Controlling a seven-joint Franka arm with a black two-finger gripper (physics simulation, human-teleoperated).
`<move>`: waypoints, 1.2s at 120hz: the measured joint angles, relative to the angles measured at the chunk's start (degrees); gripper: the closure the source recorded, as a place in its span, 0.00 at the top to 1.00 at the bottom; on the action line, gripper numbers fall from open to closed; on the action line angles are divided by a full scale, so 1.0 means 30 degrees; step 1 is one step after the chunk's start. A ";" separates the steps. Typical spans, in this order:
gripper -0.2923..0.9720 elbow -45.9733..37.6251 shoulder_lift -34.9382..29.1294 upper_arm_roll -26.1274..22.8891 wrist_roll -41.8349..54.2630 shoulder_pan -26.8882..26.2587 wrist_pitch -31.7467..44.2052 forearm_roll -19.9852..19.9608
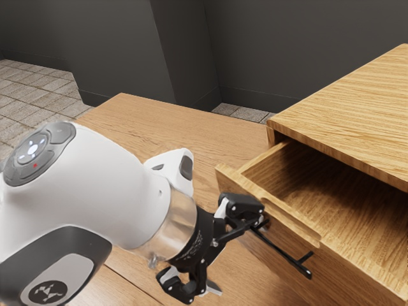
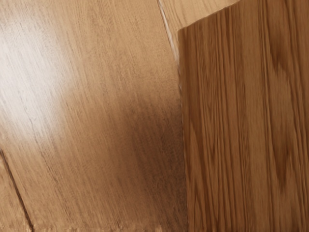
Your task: Pull the drawer handle with one arm to open the drawer
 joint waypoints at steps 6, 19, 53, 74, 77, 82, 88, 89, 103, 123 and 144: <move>0.76 -0.0122 -0.0078 0.0127 -0.0069 -0.0158 -0.0134 -0.0436; 0.77 -0.0328 -0.0556 0.1310 -0.0199 -0.1495 -0.0545 -0.0591; 0.76 -0.1170 -0.2485 0.2894 -0.0472 -0.3557 -0.1924 0.1733; 0.76 -0.1635 -0.3541 0.3493 -0.0621 -0.4150 -0.2887 0.2452; 0.76 -0.1776 -0.3779 0.3745 -0.0646 -0.4361 -0.3031 0.2571; 0.76 -0.1955 -0.4166 0.3972 -0.0679 -0.4574 -0.3327 0.2703; 0.76 -0.2050 -0.4613 0.4089 -0.0711 -0.4671 -0.3741 0.2798; 0.76 -0.2061 -0.4677 0.4100 -0.0716 -0.4685 -0.3809 0.2811; 0.76 -0.2247 -0.5361 0.4158 -0.0791 -0.4797 -0.4658 0.2958; 0.77 -0.2310 -0.5355 0.4161 -0.0902 -0.4931 -0.5392 0.3211; 0.77 -0.1250 -0.9554 0.3321 -0.1030 -0.5219 -0.6980 0.3887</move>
